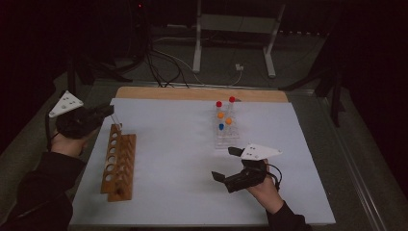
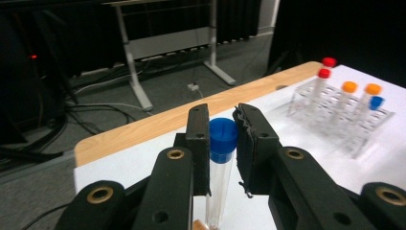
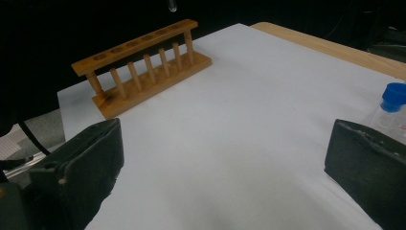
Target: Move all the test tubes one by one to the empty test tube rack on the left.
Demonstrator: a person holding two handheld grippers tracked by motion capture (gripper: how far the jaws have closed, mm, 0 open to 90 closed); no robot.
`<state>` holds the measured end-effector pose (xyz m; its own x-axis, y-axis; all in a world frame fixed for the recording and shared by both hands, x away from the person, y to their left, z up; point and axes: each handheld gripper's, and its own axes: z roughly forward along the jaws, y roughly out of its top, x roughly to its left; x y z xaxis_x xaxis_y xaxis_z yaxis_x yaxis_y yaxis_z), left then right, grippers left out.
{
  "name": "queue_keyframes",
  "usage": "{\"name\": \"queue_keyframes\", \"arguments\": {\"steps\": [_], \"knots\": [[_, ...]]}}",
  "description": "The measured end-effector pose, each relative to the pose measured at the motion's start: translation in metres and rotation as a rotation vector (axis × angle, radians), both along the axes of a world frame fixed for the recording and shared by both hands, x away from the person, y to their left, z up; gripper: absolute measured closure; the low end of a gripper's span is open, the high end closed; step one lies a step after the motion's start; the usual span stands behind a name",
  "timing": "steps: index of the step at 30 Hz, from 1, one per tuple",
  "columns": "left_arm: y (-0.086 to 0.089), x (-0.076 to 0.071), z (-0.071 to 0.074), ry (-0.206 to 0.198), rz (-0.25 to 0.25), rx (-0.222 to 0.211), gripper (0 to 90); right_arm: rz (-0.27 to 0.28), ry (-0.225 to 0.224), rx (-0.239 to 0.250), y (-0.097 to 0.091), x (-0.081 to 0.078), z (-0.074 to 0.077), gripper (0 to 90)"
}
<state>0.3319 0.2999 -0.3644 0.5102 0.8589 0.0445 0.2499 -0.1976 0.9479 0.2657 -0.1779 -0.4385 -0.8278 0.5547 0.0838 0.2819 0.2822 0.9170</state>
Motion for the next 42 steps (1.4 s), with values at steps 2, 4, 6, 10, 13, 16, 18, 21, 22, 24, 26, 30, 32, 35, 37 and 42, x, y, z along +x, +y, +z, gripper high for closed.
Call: {"name": "queue_keyframes", "arguments": {"steps": [2, 4, 6, 10, 13, 16, 18, 21, 22, 24, 26, 30, 32, 35, 37, 42], "knots": [[0.004, 0.002, -0.002, 0.003, 0.016, -0.002, 77.5, 0.002, 0.002, 0.001, 0.000, 0.000, 0.000, 0.0], [0.007, 0.003, -0.006, 0.009, 0.028, -0.007, 77.5, 0.001, 0.000, -0.002, 0.000, 0.000, 0.000, 0.0], [0.009, 0.005, -0.011, 0.018, 0.036, -0.011, 77.5, -0.001, 0.002, 0.001, 0.000, 0.000, 0.000, 0.0], [0.013, 0.006, -0.022, 0.027, 0.053, -0.016, 77.5, -0.002, 0.004, 0.005, -0.002, 0.000, 0.000, 0.0], [0.013, 0.008, -0.031, 0.036, 0.059, -0.023, 77.5, -0.002, 0.003, 0.005, -0.002, 0.000, 0.000, 0.0], [0.012, 0.010, -0.040, 0.047, 0.060, -0.010, 77.5, -0.002, 0.002, 0.005, -0.002, 0.000, 0.000, 0.0], [0.010, 0.010, -0.047, 0.056, 0.064, 0.003, 77.5, -0.002, 0.003, 0.006, -0.002, 0.000, 0.000, 0.0], [0.008, 0.011, -0.056, 0.068, 0.065, 0.012, 77.5, -0.005, 0.005, 0.006, -0.002, 0.001, 0.000, 0.0], [0.008, 0.011, -0.059, 0.073, 0.066, 0.004, 77.5, -0.003, 0.005, 0.007, -0.003, 0.001, -0.001, 0.0], [0.009, 0.010, -0.064, 0.079, 0.071, 0.002, 77.5, -0.003, 0.005, 0.007, -0.003, 0.001, -0.001, 0.0], [0.011, 0.009, -0.069, 0.086, 0.076, -0.008, 77.4, -0.002, 0.008, 0.008, -0.003, 0.001, -0.001, 0.0], [0.013, 0.007, -0.080, 0.102, 0.081, -0.013, 77.5, -0.003, 0.007, 0.010, -0.003, 0.001, 0.000, 0.0], [0.014, 0.007, -0.084, 0.108, 0.082, -0.016, 77.5, -0.001, 0.007, 0.012, -0.003, 0.000, 0.000, 0.0], [0.013, 0.008, -0.087, 0.112, 0.083, -0.006, 77.4, -0.001, 0.007, 0.012, -0.003, 0.000, 0.000, 0.0], [0.012, 0.008, -0.088, 0.113, 0.083, 0.001, 77.4, -0.002, 0.006, 0.011, -0.003, 0.000, 0.000, 0.0], [0.009, 0.009, -0.091, 0.118, 0.085, 0.026, 77.4, 0.000, 0.009, 0.011, -0.003, 0.000, 0.000, 0.0]]}}
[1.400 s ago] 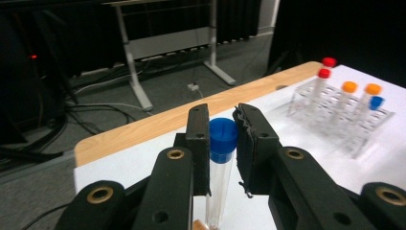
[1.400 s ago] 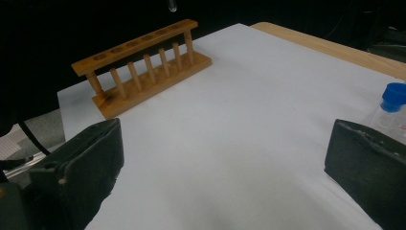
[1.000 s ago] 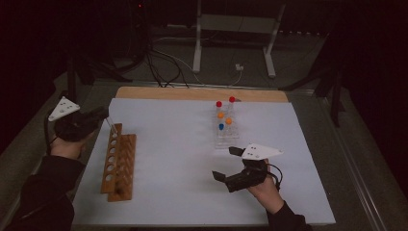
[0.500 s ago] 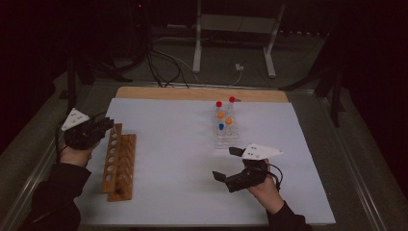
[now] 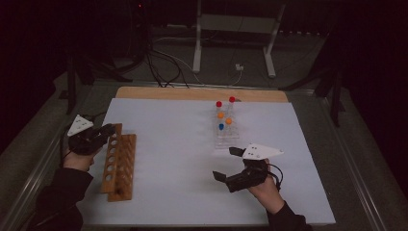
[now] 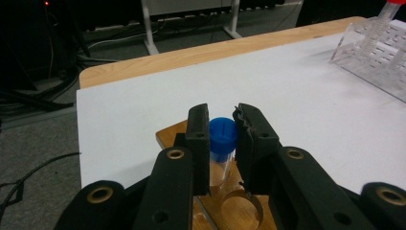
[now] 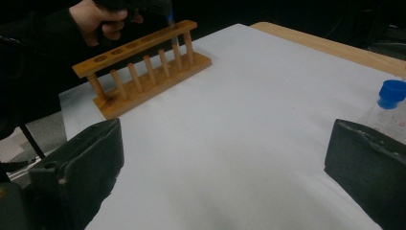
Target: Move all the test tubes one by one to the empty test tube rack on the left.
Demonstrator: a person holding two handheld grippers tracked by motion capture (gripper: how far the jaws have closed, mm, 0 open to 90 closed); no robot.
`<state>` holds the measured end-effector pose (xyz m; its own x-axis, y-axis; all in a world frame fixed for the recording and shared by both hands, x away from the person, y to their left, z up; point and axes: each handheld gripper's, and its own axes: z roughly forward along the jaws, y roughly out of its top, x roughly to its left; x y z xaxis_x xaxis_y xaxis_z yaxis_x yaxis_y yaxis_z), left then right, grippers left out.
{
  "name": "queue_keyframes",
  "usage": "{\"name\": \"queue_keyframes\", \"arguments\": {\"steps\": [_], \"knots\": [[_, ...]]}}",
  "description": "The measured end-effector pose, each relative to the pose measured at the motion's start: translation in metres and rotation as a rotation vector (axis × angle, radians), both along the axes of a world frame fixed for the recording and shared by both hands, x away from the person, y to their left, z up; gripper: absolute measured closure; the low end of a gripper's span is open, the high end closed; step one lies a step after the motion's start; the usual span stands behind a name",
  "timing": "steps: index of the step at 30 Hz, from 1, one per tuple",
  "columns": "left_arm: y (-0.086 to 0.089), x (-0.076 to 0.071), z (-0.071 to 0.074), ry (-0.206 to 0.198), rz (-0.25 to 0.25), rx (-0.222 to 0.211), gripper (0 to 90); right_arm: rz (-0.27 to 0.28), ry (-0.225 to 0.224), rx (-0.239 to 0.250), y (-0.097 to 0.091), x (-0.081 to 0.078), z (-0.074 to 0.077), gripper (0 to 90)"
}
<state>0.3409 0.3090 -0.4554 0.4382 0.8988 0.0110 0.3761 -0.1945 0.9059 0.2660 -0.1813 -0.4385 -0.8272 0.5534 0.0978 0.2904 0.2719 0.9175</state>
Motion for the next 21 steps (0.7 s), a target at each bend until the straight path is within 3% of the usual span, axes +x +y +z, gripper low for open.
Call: {"name": "queue_keyframes", "arguments": {"steps": [12, 16, 19, 21], "knots": [[0.000, 0.000, 0.002, 0.023, 0.003, 0.002, 74.4, 0.003, -0.004, 0.030, -0.004, 0.000, 0.005, 0.0], [0.000, -0.004, 0.009, 0.017, 0.001, -0.004, 61.2, 0.001, -0.004, 0.033, -0.005, 0.001, 0.007, 0.0], [-0.001, -0.011, 0.018, -0.011, -0.007, -0.019, 45.2, -0.012, -0.018, 0.048, -0.008, 0.002, 0.011, 0.0], [-0.003, -0.016, 0.024, -0.019, -0.016, -0.027, 43.1, -0.013, -0.016, 0.045, -0.008, 0.003, 0.012, 0.0]]}}
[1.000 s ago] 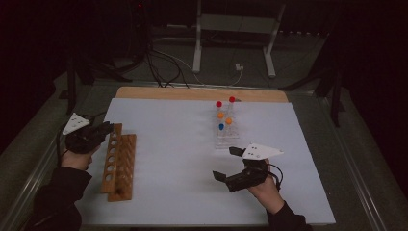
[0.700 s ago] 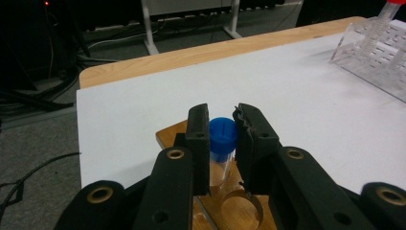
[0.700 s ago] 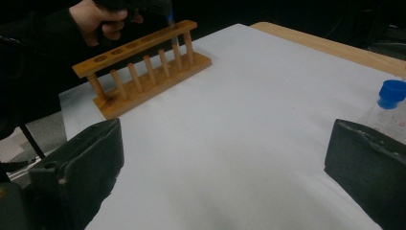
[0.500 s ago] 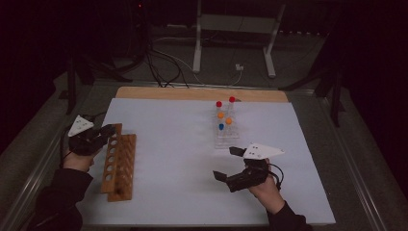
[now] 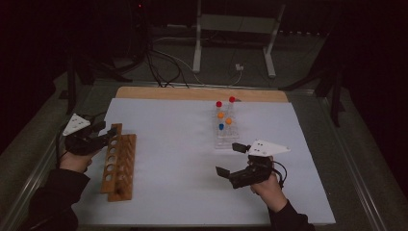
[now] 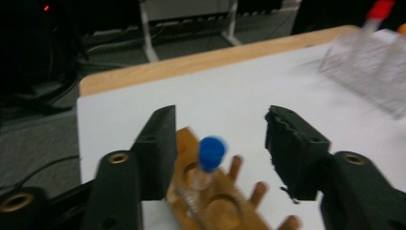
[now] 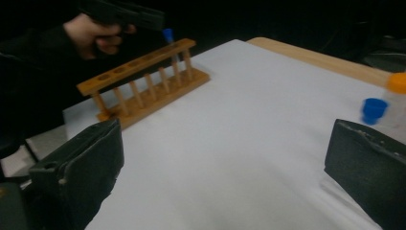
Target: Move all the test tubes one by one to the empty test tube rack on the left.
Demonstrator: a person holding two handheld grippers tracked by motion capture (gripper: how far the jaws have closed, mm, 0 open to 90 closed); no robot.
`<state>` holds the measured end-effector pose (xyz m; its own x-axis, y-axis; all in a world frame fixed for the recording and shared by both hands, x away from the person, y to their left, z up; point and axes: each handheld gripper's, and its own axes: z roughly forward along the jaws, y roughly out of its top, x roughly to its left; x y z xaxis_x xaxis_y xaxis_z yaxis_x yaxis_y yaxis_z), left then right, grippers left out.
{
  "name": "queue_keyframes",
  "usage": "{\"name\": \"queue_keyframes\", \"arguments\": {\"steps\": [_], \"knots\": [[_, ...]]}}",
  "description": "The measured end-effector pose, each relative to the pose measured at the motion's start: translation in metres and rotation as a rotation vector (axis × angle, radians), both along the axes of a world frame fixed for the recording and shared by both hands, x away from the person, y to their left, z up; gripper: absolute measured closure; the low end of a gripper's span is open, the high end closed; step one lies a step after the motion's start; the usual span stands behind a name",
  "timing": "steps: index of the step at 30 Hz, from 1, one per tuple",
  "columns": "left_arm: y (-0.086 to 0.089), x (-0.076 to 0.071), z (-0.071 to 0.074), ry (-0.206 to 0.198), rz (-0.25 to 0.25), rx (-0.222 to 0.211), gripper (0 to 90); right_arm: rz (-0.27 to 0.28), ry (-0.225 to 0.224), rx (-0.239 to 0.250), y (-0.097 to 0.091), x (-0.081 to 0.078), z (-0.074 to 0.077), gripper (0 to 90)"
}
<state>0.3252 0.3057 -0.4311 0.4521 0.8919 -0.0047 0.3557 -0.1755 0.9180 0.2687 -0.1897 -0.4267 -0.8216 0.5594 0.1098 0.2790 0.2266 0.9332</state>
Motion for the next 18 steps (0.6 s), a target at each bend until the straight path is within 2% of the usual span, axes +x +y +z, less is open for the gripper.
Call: {"name": "queue_keyframes", "arguments": {"steps": [3, 5, 6, 7, 8, 9, 12, 15, 18], "knots": [[-0.007, -0.010, 0.010, -0.010, -0.036, -0.006, 32.8, -0.023, -0.008, -0.013, -0.001, 0.003, 0.003, 0.0], [-0.013, -0.017, 0.015, -0.004, -0.081, -0.021, 23.4, -0.048, -0.026, -0.029, -0.001, 0.006, 0.006, 0.0], [-0.017, -0.021, 0.017, -0.009, -0.095, -0.023, 23.4, -0.048, -0.026, -0.029, -0.001, 0.006, 0.006, 0.0], [-0.021, -0.025, 0.019, -0.013, -0.118, -0.033, 16.8, -0.068, -0.041, -0.052, -0.001, 0.009, 0.007, 0.0], [-0.026, -0.029, 0.020, -0.009, -0.139, -0.045, 16.8, -0.068, -0.041, -0.052, -0.001, 0.009, 0.007, 0.0], [-0.030, -0.033, 0.021, -0.014, -0.157, -0.052, 12.5, -0.094, -0.047, -0.075, 0.000, 0.012, 0.007, 0.0], [-0.046, -0.043, 0.020, -0.002, -0.232, -0.071, 3.2, -0.126, -0.042, -0.083, -0.001, 0.018, 0.005, 0.0], [-0.061, -0.051, 0.015, 0.020, -0.303, -0.070, 1.6, -0.150, -0.039, -0.098, 0.000, 0.025, 0.002, 0.4], [-0.075, -0.058, 0.008, 0.029, -0.350, -0.076, 1.6, -0.178, -0.035, -0.106, 0.000, 0.030, -0.002, 3.9]]}}
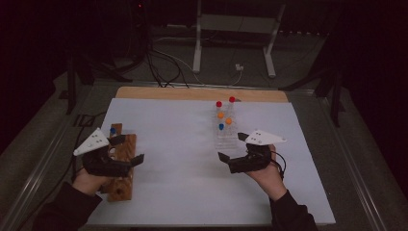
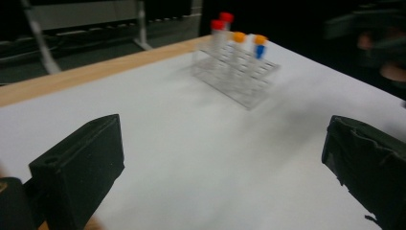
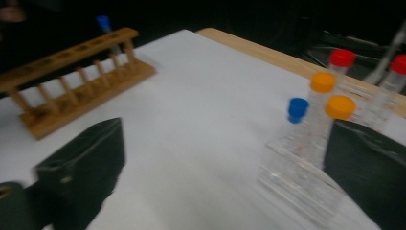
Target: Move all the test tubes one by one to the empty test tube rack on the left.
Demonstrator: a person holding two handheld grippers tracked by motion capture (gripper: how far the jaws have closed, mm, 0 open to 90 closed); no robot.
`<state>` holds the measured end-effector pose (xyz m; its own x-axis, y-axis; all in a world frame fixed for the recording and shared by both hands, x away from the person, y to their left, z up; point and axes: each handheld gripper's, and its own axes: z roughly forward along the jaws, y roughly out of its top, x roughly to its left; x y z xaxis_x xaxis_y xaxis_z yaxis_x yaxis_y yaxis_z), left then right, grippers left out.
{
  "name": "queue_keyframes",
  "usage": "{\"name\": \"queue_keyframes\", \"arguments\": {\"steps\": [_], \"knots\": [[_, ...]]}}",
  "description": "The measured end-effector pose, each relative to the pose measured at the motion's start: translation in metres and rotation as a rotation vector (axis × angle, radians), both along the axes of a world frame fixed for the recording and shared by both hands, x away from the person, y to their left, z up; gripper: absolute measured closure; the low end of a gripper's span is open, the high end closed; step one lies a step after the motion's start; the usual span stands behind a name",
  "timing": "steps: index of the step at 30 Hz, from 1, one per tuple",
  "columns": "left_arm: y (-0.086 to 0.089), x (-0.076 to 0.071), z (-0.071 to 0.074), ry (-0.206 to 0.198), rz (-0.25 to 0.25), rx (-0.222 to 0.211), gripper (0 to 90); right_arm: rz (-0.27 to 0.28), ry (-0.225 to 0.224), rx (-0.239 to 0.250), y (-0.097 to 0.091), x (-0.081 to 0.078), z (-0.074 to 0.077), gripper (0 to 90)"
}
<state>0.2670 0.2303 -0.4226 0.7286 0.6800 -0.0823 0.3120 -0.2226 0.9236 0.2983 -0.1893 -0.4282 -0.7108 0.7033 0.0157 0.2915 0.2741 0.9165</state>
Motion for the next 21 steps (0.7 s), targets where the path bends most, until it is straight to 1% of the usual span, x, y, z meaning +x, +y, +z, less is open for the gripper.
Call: {"name": "queue_keyframes", "arguments": {"steps": [2, 3, 4, 6, 8, 9, 13, 15, 18, 20, 21], "knots": [[-0.009, -0.005, -0.005, 0.000, -0.037, -0.004, 1.6, -0.012, 0.012, -0.007, 0.001, 0.006, -0.004, 4.8], [-0.013, -0.008, -0.007, -0.002, -0.054, -0.006, 1.6, -0.020, 0.009, -0.014, 0.001, 0.008, -0.006, 5.6], [-0.018, -0.010, -0.010, -0.001, -0.067, -0.002, 1.6, -0.031, 0.011, -0.015, 0.001, 0.011, -0.008, 7.7], [-0.026, -0.015, -0.014, 0.002, -0.094, 0.002, 1.6, -0.048, 0.008, -0.019, 0.001, 0.016, -0.012, 15.2], [-0.033, -0.018, -0.018, -0.004, -0.111, 0.009, 1.6, -0.059, 0.016, -0.022, 0.002, 0.021, -0.016, 17.5], [-0.035, -0.020, -0.020, -0.005, -0.120, 0.005, 1.6, -0.067, 0.018, -0.029, 0.003, 0.024, -0.018, 20.2], [-0.045, -0.027, -0.024, -0.015, -0.140, 0.026, 1.7, -0.092, 0.022, -0.052, 0.006, 0.033, -0.023, 33.0], [-0.048, -0.029, -0.026, -0.014, -0.149, 0.024, 1.6, -0.106, 0.032, -0.049, 0.006, 0.038, -0.026, 38.0], [-0.051, -0.032, -0.030, -0.006, -0.162, 0.024, 1.7, -0.128, 0.045, -0.057, 0.008, 0.046, -0.029, 46.7], [-0.053, -0.032, -0.032, -0.001, -0.164, 0.030, 1.7, -0.141, 0.047, -0.070, 0.010, 0.051, -0.031, 49.9], [-0.053, -0.032, -0.033, 0.003, -0.173, 0.035, 1.6, -0.146, 0.051, -0.070, 0.010, 0.053, -0.032, 52.3]]}}
